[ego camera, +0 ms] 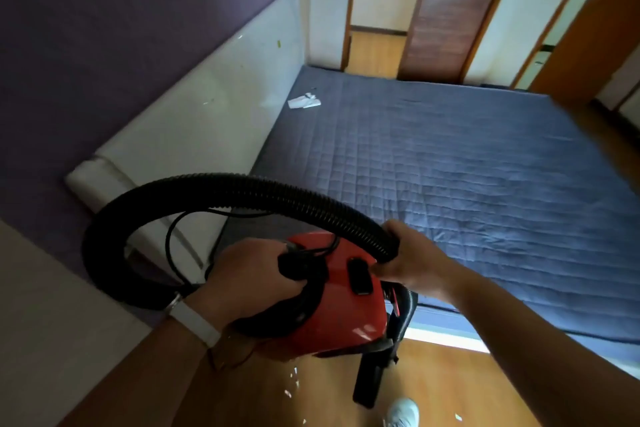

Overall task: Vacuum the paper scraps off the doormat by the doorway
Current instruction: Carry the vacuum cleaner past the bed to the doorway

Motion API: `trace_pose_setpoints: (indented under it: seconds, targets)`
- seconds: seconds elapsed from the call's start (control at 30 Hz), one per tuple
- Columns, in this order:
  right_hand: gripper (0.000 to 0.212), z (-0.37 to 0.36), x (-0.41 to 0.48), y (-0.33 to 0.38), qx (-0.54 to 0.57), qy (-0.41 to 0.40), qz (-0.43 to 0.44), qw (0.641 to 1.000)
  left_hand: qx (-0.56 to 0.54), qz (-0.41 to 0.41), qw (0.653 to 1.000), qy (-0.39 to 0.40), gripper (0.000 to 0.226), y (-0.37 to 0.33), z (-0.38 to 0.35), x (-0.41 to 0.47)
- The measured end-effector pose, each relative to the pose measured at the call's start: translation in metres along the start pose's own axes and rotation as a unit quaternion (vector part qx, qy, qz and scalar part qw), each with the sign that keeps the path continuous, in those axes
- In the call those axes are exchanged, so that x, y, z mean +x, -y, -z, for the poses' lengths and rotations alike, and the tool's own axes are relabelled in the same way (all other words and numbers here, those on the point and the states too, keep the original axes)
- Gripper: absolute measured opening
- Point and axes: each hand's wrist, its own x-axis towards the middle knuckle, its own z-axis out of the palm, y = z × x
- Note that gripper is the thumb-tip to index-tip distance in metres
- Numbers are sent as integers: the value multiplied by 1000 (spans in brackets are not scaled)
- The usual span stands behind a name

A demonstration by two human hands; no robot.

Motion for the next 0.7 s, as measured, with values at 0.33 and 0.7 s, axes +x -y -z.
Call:
trace_pose_setpoints:
  seconds: [0.33, 0.7]
  targets:
    - [24, 95, -82, -99, 149, -269, 16, 951, -21, -114, 993, -7, 41, -149, -18, 25]
    - [17, 252, -195, -245, 176, -259, 17, 950, 33, -183, 982, 35, 32, -368, -105, 56]
